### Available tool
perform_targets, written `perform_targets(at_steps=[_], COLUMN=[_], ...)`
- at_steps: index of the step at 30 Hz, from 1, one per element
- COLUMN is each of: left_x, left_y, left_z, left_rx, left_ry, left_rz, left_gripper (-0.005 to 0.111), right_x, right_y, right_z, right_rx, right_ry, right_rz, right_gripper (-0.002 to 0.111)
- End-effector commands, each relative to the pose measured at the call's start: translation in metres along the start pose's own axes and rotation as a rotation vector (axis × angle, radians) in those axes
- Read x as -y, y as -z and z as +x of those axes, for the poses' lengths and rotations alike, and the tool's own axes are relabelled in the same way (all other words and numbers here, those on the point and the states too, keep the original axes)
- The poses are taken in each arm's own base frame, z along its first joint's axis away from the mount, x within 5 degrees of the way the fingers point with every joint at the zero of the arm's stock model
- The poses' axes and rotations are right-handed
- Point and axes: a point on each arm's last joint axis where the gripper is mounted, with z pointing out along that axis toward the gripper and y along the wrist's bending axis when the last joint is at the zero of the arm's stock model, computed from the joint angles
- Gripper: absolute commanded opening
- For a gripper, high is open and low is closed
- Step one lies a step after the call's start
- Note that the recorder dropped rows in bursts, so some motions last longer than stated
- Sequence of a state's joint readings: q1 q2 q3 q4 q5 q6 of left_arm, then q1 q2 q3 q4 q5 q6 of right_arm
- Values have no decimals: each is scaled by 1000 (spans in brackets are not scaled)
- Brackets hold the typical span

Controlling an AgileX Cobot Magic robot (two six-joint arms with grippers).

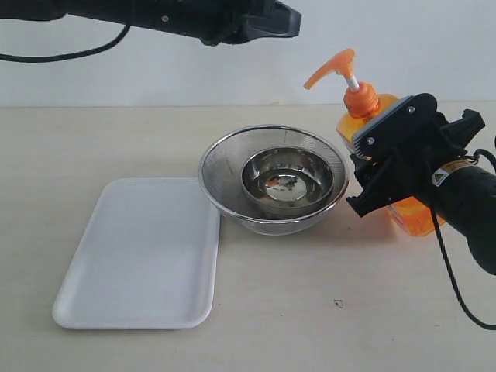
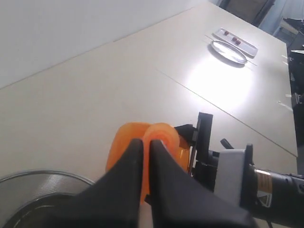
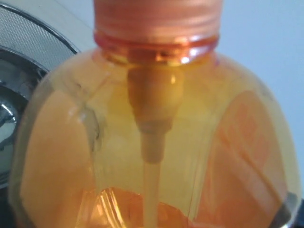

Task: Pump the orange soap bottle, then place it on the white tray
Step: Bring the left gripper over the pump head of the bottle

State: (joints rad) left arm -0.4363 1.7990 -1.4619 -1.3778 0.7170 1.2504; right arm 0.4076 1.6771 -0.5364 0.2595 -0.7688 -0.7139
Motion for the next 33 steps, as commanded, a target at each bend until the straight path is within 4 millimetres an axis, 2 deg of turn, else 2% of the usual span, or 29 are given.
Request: perform_targets(at_steps=[1, 6, 20, 27, 33], left_x=[-2, 6, 9, 8, 7], left_y=[-18, -25, -19, -37, -50], left_z=[12, 18, -1, -6, 3], left_rx=[-50, -90, -27, -21, -44], left_ry=[-6, -35, -67, -84, -72], left_rz=[17, 46, 6, 26, 36], left_gripper=[5, 5, 5, 5, 5], right_x=[1, 1, 4, 3, 3], right_y=[-1, 0, 0, 0, 0], right_z=[-2, -4, -2, -1, -1], right_rx=[10, 26, 3, -2, -2], right_ry=[18, 0, 36, 40, 31], right_rz=[6, 8, 44, 32, 32], right_gripper=[0, 0, 0, 0, 0])
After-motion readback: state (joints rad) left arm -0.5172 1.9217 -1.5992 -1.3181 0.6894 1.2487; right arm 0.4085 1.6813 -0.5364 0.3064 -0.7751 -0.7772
